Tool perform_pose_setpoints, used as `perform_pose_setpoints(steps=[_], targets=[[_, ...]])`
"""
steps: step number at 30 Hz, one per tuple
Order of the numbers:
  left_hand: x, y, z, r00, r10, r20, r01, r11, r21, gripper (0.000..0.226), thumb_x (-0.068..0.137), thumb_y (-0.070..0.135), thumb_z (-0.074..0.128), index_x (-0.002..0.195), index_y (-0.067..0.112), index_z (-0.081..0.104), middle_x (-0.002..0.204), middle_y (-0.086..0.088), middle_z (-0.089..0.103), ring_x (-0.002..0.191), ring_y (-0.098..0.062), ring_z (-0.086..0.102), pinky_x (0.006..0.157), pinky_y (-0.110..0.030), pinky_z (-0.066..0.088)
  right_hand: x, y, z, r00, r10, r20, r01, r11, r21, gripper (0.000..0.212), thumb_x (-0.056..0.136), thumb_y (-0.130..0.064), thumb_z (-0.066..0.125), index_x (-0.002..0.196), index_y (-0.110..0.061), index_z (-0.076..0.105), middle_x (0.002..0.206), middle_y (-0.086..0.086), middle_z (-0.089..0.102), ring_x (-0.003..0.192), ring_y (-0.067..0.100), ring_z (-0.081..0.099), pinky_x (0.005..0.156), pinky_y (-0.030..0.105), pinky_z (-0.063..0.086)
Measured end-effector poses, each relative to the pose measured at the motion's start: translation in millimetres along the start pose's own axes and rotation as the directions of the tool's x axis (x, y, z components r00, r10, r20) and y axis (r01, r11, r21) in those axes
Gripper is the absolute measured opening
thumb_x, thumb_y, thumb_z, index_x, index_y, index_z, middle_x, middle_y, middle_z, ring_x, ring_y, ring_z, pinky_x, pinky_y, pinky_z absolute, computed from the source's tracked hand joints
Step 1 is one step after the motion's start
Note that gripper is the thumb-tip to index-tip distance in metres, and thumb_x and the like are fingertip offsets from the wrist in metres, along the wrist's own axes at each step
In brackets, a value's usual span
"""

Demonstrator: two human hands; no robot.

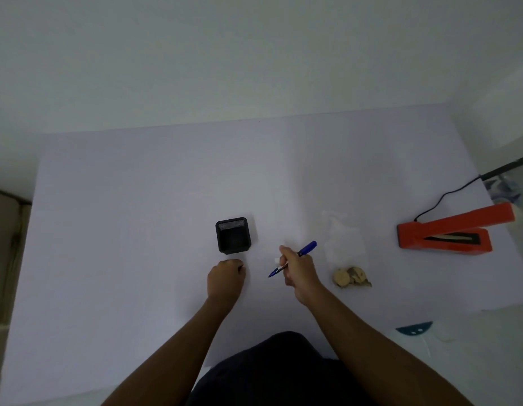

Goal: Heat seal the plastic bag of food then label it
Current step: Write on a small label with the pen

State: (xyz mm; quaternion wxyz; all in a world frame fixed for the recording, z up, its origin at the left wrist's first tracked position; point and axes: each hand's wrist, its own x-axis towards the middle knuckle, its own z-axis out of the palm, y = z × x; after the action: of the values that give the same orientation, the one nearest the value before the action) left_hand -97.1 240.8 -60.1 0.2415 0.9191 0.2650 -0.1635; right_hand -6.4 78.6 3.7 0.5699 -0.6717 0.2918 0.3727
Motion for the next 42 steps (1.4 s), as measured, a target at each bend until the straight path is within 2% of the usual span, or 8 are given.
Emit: perform_pose_setpoints(steps=[11, 14, 17, 21, 25, 27, 34, 42], targets=[[-8, -11, 5, 1.0, -0.009, -0.027, 0.006, 0.996, -0.091, 0.014, 0.094, 0.026, 0.059, 0.095, 0.016, 0.069, 0.084, -0.004, 0.072, 0.072, -0.021, 0.067, 0.064, -0.026, 0.051, 11, -5, -16, 0.999, -0.014, -0.035, 0.015, 0.999, 0.031, 0.041, 0.092, -0.03, 0.064, 0.056, -0.012, 0.056, 0.045, 0.0, 0.035, 0.036, 0.01, 0.026, 0.039, 0.021, 0.022], [-10, -10, 4, 0.999, -0.019, -0.03, 0.016, 0.996, -0.087, 0.021, 0.093, 0.029, 0.06, 0.107, 0.015, 0.067, 0.098, -0.005, 0.071, 0.078, -0.021, 0.067, 0.067, -0.026, 0.05, 11, -2, -17, 0.999, -0.006, -0.036, 0.007, 1.0, 0.024, 0.04, 0.092, -0.03, 0.065, 0.057, -0.011, 0.057, 0.045, 0.001, 0.036, 0.036, 0.01, 0.028, 0.039, 0.021, 0.024], [-16, -6, 4, 0.998, -0.029, -0.064, 0.023, 0.995, -0.093, 0.042, 0.089, 0.04, 0.066, 0.121, 0.014, 0.059, 0.111, -0.005, 0.062, 0.076, -0.02, 0.065, 0.063, -0.025, 0.051, 12, -1, -19, 0.999, -0.005, -0.041, 0.006, 1.0, 0.029, 0.041, 0.092, -0.029, 0.065, 0.056, -0.011, 0.057, 0.045, 0.001, 0.036, 0.036, 0.01, 0.027, 0.04, 0.022, 0.024], [-25, 14, 12, 0.993, 0.091, -0.08, -0.096, 0.994, -0.06, 0.041, 0.091, 0.042, 0.062, 0.121, 0.015, 0.058, 0.112, -0.004, 0.06, 0.076, -0.014, 0.064, 0.065, -0.023, 0.055, 17, 1, -26, 0.996, -0.029, -0.082, 0.03, 0.999, 0.015, 0.041, 0.093, -0.031, 0.064, 0.058, -0.01, 0.06, 0.045, 0.001, 0.038, 0.037, 0.01, 0.029, 0.04, 0.023, 0.026], [-20, 50, 23, 0.973, 0.226, -0.045, -0.228, 0.973, -0.038, 0.032, 0.098, 0.034, 0.054, 0.126, 0.018, 0.057, 0.118, -0.003, 0.059, 0.094, -0.014, 0.062, 0.079, -0.024, 0.054, 25, 9, -35, 0.969, -0.155, -0.191, 0.15, 0.988, -0.043, 0.046, 0.099, -0.037, 0.055, 0.067, -0.007, 0.069, 0.046, 0.001, 0.048, 0.037, 0.008, 0.04, 0.042, 0.024, 0.034], [-11, 64, 28, 0.964, 0.261, -0.049, -0.262, 0.964, -0.032, 0.033, 0.098, 0.032, 0.055, 0.128, 0.018, 0.057, 0.119, -0.003, 0.06, 0.099, -0.015, 0.061, 0.081, -0.024, 0.054, 30, 13, -39, 0.962, -0.205, -0.182, 0.196, 0.978, -0.065, 0.045, 0.101, -0.037, 0.05, 0.077, -0.007, 0.073, 0.052, 0.004, 0.055, 0.041, 0.006, 0.045, 0.046, 0.024, 0.036], [23, 77, 37, 0.946, 0.325, 0.001, -0.325, 0.944, 0.064, 0.033, 0.094, 0.032, 0.062, 0.124, 0.018, 0.061, 0.113, -0.006, 0.06, 0.1, -0.02, 0.058, 0.079, -0.032, 0.055, 45, 19, -47, 0.951, -0.302, -0.064, 0.287, 0.942, -0.174, 0.036, 0.101, -0.042, 0.048, 0.091, -0.016, 0.071, 0.069, 0.003, 0.064, 0.055, 0.011, 0.052, 0.052, 0.026, 0.042], [27, 81, 43, 0.934, 0.355, 0.035, -0.356, 0.927, 0.114, 0.014, 0.091, 0.024, 0.066, 0.101, 0.015, 0.069, 0.099, -0.004, 0.062, 0.089, -0.018, 0.057, 0.071, -0.03, 0.053, 52, 18, -45, 0.916, -0.401, 0.015, 0.39, 0.881, -0.267, 0.024, 0.1, -0.028, 0.054, 0.093, -0.011, 0.069, 0.071, 0.001, 0.064, 0.059, 0.005, 0.055, 0.064, 0.027, 0.048]])
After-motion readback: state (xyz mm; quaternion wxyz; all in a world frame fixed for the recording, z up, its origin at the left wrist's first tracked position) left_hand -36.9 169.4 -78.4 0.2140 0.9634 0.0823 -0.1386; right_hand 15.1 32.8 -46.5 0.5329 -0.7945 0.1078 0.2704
